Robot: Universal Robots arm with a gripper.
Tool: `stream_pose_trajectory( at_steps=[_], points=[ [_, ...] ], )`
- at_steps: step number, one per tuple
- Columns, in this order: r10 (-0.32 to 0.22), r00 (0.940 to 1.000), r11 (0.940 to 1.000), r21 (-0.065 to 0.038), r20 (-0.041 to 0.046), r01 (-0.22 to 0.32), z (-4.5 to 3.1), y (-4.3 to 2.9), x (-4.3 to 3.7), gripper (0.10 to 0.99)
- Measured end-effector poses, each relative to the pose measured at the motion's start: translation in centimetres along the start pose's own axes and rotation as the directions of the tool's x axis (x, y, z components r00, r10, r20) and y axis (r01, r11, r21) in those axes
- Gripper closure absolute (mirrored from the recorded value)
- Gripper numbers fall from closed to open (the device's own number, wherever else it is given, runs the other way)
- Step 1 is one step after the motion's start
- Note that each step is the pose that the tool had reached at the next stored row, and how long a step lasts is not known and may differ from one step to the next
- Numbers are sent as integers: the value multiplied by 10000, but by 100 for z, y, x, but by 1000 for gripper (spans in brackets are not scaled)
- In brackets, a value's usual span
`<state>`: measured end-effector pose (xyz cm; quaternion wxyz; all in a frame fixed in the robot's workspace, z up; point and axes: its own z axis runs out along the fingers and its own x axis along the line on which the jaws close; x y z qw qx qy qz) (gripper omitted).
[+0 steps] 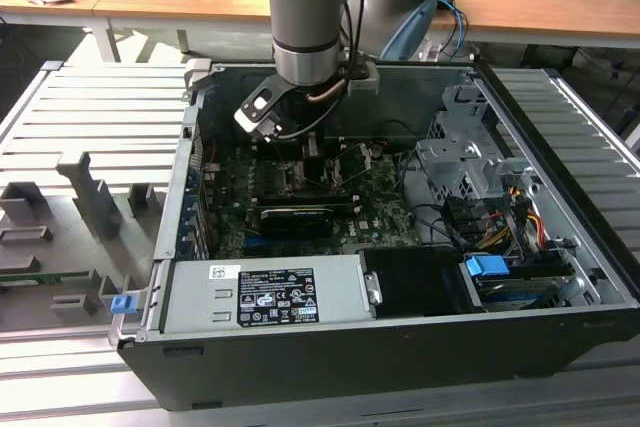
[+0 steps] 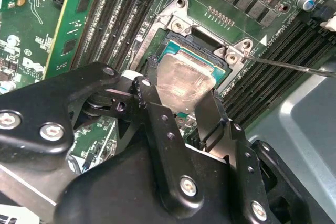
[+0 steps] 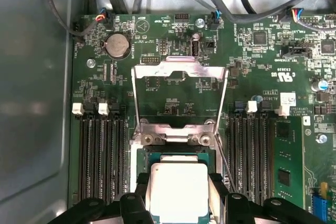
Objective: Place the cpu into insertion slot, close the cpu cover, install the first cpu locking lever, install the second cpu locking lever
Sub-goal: 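Place the cpu into insertion slot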
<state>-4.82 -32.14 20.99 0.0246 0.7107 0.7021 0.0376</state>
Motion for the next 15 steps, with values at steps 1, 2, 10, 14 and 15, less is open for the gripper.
stream_pose_trajectory(
  at_steps=[1,2,10,14,15],
  points=[
    [50,10000,10000,-1,4,-50,3,-1,2,561],
    [56,10000,10000,-2,5,-56,8,-1,2,561],
    [-128,9999,9999,2,-10,128,31,-3,9,561],
    [-117,9999,9999,2,-9,117,45,-3,10,561],
    [-118,9999,9999,1,-7,118,51,-3,11,561]
  ],
)
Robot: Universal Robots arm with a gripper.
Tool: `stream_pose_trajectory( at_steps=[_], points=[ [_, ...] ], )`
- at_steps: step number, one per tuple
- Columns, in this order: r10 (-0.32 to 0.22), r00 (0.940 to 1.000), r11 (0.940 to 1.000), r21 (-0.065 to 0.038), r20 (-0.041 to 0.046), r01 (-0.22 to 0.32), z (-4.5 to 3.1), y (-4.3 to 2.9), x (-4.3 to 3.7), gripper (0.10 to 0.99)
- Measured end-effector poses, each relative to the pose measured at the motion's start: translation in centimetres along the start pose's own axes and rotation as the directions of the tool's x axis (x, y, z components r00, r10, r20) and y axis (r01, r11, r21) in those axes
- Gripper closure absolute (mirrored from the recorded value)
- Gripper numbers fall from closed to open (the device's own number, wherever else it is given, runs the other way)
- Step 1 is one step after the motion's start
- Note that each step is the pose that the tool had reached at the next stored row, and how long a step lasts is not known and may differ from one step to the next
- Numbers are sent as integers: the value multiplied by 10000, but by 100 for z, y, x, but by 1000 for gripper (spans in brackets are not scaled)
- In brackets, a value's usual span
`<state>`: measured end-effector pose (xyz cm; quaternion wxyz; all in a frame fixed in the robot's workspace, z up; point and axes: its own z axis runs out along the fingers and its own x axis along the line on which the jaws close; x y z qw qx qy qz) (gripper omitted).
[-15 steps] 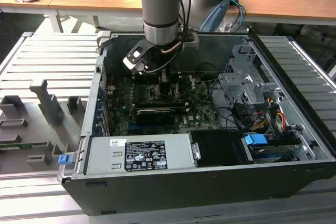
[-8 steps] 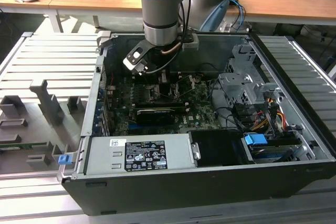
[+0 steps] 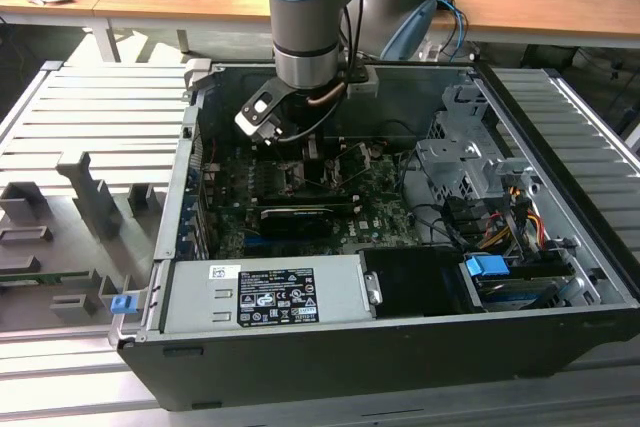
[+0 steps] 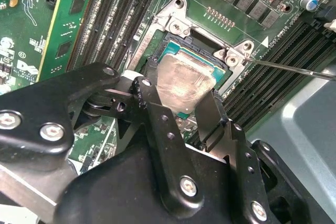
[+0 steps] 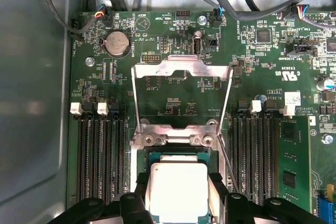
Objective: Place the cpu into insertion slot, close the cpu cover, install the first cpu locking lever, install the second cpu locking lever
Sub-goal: 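Place the cpu into insertion slot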
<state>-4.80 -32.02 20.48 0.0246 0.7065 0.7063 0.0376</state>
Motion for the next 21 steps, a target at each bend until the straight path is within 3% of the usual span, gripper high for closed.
stream_pose_trajectory(
  at_steps=[17,21],
  points=[
    [-3,10000,10000,0,13,3,24,3,7,561],
    [-3,10000,10000,1,14,3,24,4,7,486]
  ],
)
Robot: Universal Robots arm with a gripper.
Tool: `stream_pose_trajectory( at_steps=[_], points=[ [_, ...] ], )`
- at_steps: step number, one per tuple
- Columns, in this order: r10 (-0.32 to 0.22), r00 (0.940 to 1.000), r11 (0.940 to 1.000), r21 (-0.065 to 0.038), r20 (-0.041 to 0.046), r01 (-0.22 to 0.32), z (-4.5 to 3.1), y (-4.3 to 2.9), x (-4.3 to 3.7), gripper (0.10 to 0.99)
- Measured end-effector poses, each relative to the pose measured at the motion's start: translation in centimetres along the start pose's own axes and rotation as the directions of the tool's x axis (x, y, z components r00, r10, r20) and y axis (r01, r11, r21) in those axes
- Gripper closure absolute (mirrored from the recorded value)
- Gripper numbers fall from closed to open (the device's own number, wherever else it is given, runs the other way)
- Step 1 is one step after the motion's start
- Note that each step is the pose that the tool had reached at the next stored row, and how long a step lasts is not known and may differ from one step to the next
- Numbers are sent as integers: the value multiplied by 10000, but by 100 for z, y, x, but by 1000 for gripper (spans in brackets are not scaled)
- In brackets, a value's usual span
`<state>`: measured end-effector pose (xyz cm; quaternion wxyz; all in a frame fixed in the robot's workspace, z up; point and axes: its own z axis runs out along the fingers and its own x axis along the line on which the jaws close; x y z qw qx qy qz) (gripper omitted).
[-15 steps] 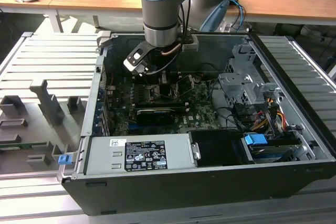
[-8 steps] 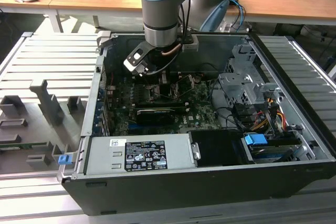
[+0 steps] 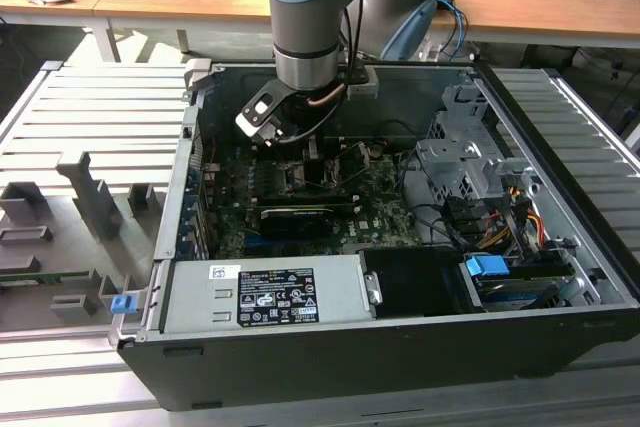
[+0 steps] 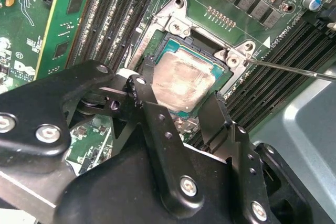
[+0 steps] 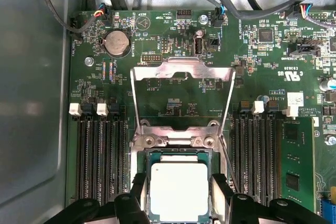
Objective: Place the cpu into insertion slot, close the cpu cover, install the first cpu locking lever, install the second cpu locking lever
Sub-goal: 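Place the cpu into insertion slot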
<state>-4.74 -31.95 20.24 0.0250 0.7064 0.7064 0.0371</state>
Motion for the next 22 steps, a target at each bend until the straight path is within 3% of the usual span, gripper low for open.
stream_pose_trajectory(
  at_steps=[7,8,9,10,11,12,14,22],
  points=[
    [1,10000,10000,4,1,-1,-92,8,3,498],
    [-1,10000,10000,18,1,1,-95,13,2,627],
    [1,10000,10000,31,4,-1,-102,14,2,690],
    [1,10000,10000,38,4,-1,-107,16,2,690],
    [1,10000,10000,43,2,-1,-109,19,2,749],
    [3,10000,10000,55,3,-3,-121,20,2,871],
    [2,10000,10000,57,2,-2,-134,22,3,980],
    [2,10000,10000,59,3,-2,-171,26,3,980]
  ],
)
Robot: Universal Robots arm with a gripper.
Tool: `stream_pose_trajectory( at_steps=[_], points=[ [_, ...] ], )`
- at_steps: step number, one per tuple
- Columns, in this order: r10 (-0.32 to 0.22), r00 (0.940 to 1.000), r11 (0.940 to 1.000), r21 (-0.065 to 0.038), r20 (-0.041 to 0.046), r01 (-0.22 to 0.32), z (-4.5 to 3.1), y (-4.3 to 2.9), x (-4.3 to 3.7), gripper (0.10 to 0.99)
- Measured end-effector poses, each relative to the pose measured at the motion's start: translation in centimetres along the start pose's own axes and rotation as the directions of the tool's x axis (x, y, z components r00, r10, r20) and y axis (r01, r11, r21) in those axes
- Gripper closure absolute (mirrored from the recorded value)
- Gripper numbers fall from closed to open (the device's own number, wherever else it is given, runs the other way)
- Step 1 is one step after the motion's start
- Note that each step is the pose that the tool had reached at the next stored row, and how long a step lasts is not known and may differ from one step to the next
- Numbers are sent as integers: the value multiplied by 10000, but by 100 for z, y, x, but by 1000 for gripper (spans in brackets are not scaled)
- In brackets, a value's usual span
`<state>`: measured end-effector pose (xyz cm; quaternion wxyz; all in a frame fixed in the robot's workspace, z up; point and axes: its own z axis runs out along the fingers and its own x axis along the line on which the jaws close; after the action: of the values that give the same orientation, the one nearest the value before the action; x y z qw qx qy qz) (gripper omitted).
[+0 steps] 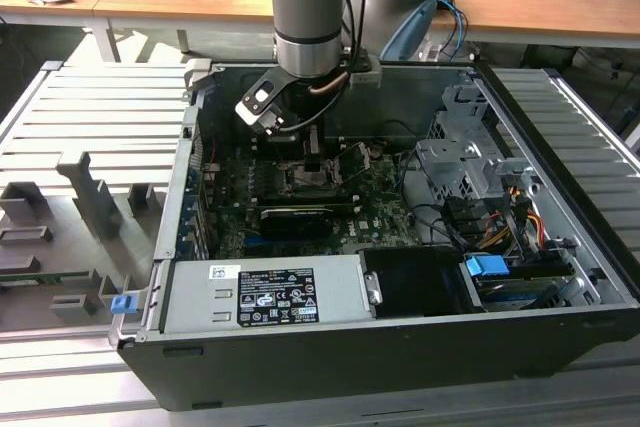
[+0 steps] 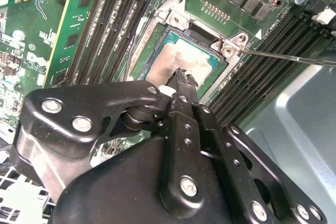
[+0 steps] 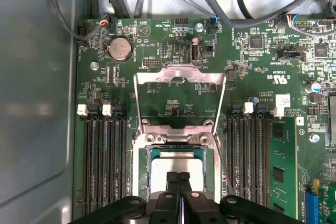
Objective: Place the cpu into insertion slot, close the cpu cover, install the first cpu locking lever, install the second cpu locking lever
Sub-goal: 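Place the cpu into insertion slot, then close the cpu cover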
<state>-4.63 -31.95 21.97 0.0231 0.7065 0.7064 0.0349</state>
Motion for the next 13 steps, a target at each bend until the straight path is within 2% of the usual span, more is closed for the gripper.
stream_pose_trajectory(
  at_steps=[5,8,13],
  points=[
    [-2,10000,10000,1,0,2,-5,7,0,980],
    [5,10000,10000,7,1,-5,-2,45,-8,980],
    [5,10000,10000,7,2,-5,-13,48,-9,980]
  ],
)
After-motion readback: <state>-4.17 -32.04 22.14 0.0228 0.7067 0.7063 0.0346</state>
